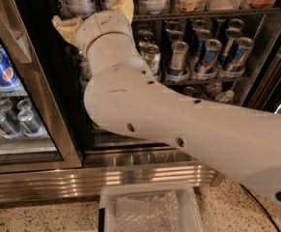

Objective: Pick blue plastic bottle from top shelf of fridge

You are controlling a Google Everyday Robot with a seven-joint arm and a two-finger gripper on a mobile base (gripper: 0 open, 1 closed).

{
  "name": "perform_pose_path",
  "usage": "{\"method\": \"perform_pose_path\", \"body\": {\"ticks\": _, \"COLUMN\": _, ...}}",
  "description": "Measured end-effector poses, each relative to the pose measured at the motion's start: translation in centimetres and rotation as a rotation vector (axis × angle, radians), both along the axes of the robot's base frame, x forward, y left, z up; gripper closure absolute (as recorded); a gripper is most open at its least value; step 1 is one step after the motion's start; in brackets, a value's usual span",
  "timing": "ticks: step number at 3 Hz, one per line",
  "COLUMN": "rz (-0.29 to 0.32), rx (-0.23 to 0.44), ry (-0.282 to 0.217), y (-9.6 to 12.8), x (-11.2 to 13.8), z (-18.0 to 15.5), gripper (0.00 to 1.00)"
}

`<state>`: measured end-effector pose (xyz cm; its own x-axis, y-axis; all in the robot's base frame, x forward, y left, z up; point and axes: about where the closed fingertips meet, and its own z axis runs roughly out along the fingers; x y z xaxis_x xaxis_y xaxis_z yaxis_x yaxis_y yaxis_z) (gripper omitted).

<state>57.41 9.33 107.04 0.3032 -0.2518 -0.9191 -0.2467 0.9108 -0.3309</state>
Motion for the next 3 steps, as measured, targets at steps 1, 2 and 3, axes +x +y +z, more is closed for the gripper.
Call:
{"method": "perform_pose_path", "body": {"ticks": 1, "rz": -0.001, "rx": 0.0, "ry": -0.001, "y": 0.0, "x": -0.01, "z": 0.03, "gripper": 0.0}}
{"method": "perform_pose_path", "body": {"ticks": 2, "rz": -0.011, "rx": 0.01, "ry": -0.007, "y": 0.01, "x": -0.1, "z": 0.25, "gripper": 0.0}}
{"method": "perform_pose_path", "body": {"ticks": 3, "rz": -0.046, "rx": 0.046, "ry": -0.011, "y": -0.09, "x": 0.76, "z": 0.11, "gripper": 0.09}}
